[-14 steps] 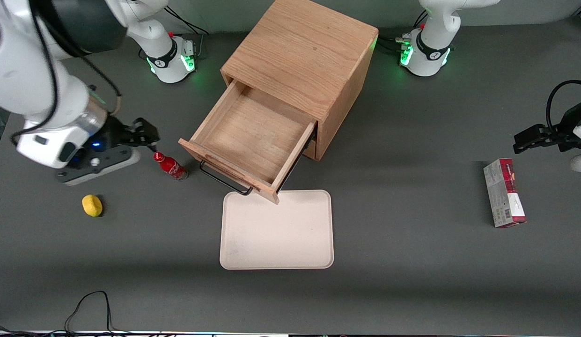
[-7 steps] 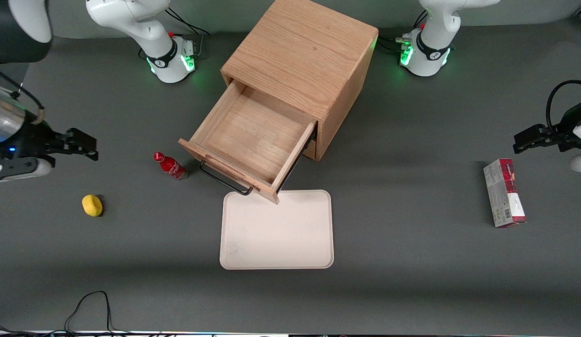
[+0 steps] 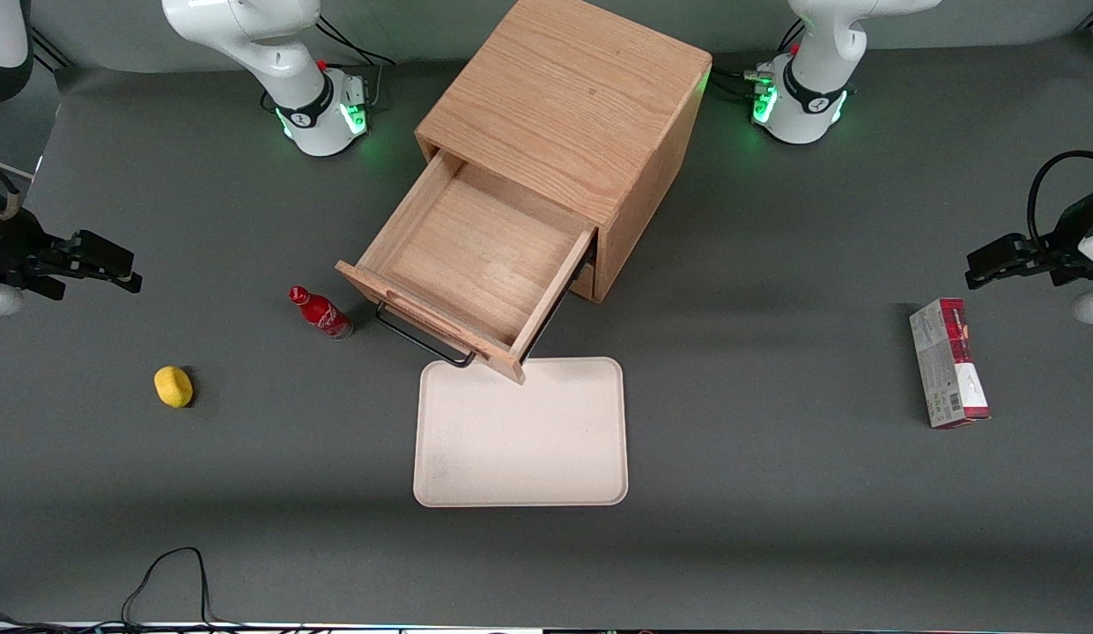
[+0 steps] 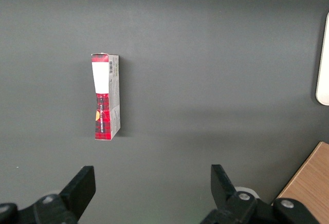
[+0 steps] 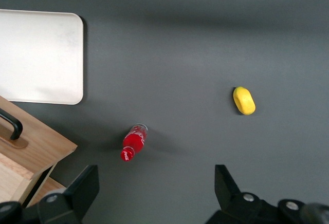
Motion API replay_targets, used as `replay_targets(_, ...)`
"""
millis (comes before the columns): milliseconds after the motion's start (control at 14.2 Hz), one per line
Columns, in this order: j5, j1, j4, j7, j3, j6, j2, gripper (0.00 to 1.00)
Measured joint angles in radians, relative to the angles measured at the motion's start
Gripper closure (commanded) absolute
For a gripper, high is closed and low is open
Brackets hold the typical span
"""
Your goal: Open upper drawer
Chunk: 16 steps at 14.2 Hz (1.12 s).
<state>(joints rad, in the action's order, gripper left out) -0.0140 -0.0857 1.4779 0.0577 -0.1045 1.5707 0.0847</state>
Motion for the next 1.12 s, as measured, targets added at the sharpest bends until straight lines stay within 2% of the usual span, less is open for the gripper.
replay_targets(351,0.000,0.021,0.027,-0.029,0.030,0.024,-0.001,0.00)
replay_targets(702,0.000,0.023,0.075,-0.035,0.032,0.098,-0.019,0.00)
replay_targets(1123,0.000,0.024,0.086,-0.037,0.032,0.107,-0.032,0.00)
